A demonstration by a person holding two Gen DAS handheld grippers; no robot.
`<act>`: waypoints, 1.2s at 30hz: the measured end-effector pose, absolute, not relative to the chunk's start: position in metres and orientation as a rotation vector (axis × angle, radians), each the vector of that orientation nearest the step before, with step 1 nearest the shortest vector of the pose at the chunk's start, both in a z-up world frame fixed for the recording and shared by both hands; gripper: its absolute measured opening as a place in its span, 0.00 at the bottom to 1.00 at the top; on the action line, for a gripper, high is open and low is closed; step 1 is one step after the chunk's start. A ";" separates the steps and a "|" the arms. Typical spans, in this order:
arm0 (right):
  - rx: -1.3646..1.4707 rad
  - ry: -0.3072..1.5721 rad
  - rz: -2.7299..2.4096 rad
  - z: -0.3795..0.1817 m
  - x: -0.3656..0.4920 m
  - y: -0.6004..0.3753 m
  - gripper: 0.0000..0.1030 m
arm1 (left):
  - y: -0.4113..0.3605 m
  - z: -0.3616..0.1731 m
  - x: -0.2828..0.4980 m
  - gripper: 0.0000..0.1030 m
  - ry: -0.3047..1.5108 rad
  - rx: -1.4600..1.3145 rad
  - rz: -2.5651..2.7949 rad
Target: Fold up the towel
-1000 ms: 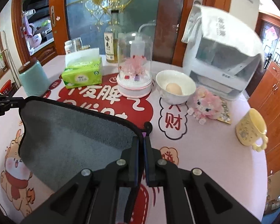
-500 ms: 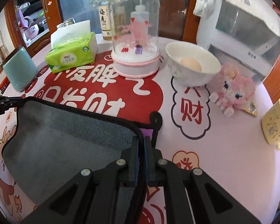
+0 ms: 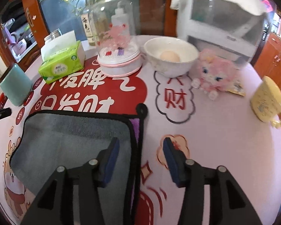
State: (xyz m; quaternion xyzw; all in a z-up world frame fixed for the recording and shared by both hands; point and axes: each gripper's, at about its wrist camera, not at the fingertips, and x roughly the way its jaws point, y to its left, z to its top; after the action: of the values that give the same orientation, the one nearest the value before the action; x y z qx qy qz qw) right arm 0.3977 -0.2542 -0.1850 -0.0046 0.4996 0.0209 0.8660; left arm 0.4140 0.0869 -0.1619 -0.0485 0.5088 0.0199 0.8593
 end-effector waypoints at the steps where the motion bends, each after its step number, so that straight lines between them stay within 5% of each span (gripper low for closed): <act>1: -0.002 1.040 0.035 -0.180 0.391 -0.255 0.52 | 0.092 -0.155 0.404 0.64 1.058 -0.105 0.050; 6: 0.032 1.012 -0.032 -0.156 0.335 -0.251 0.62 | 0.112 -0.125 0.345 0.68 1.024 -0.099 0.065; 21: 0.119 0.997 -0.109 -0.124 0.155 -0.209 0.72 | 0.099 -0.093 0.154 0.69 1.046 -0.104 -0.083; 36: 0.160 1.036 0.035 -0.081 0.046 -0.182 0.91 | 0.071 -0.054 0.067 0.80 1.020 -0.151 -0.078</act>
State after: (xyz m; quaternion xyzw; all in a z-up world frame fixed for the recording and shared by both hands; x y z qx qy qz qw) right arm 0.0456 -0.1822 -0.0805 0.0762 0.4944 0.0165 0.8657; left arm 0.0667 0.0713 -0.0536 -0.0722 0.4874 -0.0372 0.8694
